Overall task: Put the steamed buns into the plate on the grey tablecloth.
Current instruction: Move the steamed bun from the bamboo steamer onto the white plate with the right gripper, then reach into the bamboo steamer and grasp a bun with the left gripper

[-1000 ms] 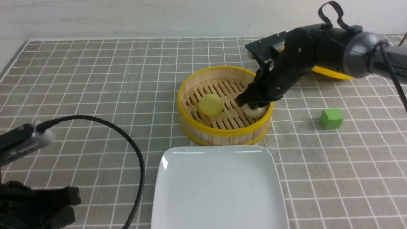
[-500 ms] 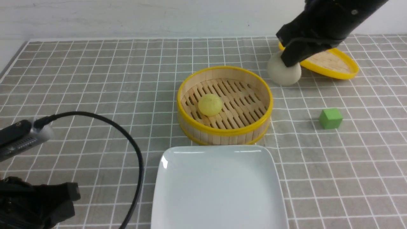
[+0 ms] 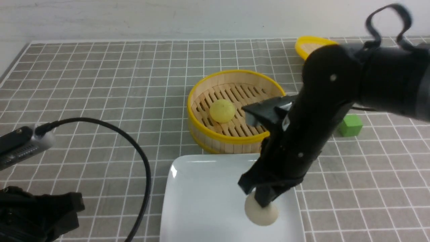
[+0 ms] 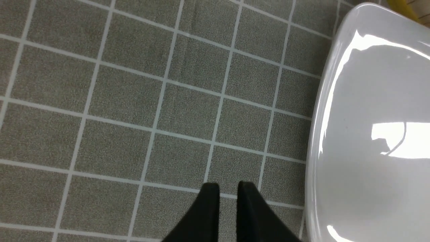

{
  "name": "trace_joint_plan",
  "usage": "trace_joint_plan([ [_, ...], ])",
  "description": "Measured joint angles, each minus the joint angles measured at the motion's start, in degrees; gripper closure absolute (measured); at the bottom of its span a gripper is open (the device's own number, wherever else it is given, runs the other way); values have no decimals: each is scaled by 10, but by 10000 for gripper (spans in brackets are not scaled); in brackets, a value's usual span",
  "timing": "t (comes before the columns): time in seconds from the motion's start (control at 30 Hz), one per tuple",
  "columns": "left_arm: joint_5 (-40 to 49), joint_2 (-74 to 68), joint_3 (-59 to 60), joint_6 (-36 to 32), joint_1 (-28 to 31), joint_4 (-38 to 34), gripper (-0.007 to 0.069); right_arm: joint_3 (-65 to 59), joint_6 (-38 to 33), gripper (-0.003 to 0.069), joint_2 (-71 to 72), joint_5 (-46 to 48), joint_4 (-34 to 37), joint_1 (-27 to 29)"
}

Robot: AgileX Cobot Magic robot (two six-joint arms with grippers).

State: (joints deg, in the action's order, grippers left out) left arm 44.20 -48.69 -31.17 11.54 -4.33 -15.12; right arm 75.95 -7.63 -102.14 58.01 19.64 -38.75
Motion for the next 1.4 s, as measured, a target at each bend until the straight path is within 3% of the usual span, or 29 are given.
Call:
trace_joint_plan([
  [0.1, 17, 0, 0, 10, 0, 0, 504, -1, 8, 531, -32, -17, -10, -14],
  [0.27, 62, 0, -2, 16, 0, 0, 478, 0, 15, 346, -60, -20, -16, -16],
  [0.37, 86, 0, -16, 7, 0, 2, 466, 16, 15, 305, -57, 0, -36, -12],
  [0.47, 126, 0, -54, -8, 0, 12, 459, 51, 18, 341, -37, 34, -63, -1],
  [0.67, 169, -5, -141, -12, 0, 47, 445, 94, 43, 594, 76, 102, -124, 36],
  [0.77, 175, -29, -171, -12, 0, 61, 445, 95, 65, 673, 148, 123, -149, 57],
  [0.97, 194, -124, -215, -24, 0, 60, 444, 60, 71, 675, 244, 128, -177, 80],
  [1.17, 208, -258, -345, -59, -6, 17, 426, -85, 72, 674, 337, 131, -213, 107],
  [1.27, 217, -311, -401, -73, -27, 17, 411, -146, 72, 674, 370, 110, -238, 113],
  [1.4, 221, -427, -525, -80, -98, 25, 377, -225, 72, 673, 412, 50, -251, 116],
])
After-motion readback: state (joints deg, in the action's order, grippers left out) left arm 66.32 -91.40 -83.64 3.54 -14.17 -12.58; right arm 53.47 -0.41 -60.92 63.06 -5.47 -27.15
